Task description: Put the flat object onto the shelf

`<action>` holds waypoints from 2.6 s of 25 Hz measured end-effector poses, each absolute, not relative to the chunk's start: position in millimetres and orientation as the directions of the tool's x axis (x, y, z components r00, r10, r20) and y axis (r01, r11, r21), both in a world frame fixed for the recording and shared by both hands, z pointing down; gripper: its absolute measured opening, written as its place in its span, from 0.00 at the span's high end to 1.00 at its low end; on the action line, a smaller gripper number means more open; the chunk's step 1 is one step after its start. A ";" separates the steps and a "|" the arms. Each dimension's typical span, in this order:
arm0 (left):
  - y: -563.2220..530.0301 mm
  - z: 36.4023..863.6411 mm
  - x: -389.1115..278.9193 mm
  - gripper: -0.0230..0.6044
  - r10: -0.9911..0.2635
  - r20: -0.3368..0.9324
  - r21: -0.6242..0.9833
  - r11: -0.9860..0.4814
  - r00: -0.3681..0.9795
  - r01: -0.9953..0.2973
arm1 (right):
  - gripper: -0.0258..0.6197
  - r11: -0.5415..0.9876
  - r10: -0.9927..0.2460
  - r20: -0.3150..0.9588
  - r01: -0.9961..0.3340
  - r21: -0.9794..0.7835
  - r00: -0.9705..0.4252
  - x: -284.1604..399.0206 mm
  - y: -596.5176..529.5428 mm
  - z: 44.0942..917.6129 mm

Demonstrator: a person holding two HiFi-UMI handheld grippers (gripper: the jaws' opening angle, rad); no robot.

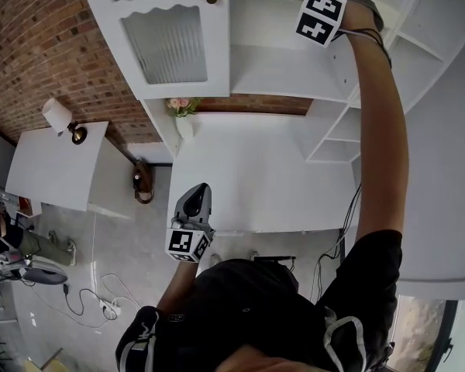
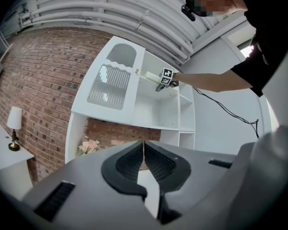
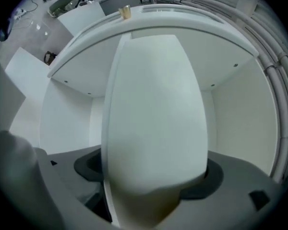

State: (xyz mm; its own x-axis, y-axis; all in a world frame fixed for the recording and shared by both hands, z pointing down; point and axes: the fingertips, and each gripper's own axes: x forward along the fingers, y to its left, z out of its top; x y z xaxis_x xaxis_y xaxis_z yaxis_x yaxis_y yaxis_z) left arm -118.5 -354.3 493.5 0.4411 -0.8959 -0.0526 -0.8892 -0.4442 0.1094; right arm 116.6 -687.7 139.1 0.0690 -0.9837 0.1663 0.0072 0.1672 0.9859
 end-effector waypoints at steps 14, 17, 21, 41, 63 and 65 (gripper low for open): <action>-353.1 499.9 -106.9 0.94 -0.890 -0.038 0.120 -0.455 0.454 -0.883 | 0.30 0.184 -0.983 0.185 -0.044 0.982 0.002 112.0 -685.4 132.5; -351.9 501.1 -103.5 0.94 -0.883 -0.033 0.121 -0.469 0.469 -0.875 | 0.30 0.152 -0.988 0.152 -0.035 0.988 -0.023 109.8 -663.4 126.7; -347.2 501.3 -96.7 0.94 -0.873 -0.035 0.118 -0.488 0.487 -0.865 | 0.30 0.093 -0.995 0.091 -0.033 0.995 -0.052 105.0 -625.2 120.5; -332.9 497.7 -70.5 0.94 -0.833 -0.041 0.150 -0.551 0.551 -0.821 | 0.88 0.348 -0.937 0.003 -0.934 -0.084 -0.349 104.3 -358.0 459.1; -318.2 499.1 -57.1 0.94 -0.812 -0.056 0.156 -0.581 0.580 -0.799 | 0.89 0.333 -0.934 0.098 -0.936 -0.109 -0.344 83.3 -319.2 516.3; -318.5 499.9 -58.4 0.94 -0.813 -0.053 0.157 -0.580 0.579 -0.800 | 0.89 0.332 -0.935 0.097 -0.937 -0.109 -0.342 83.3 -319.4 516.7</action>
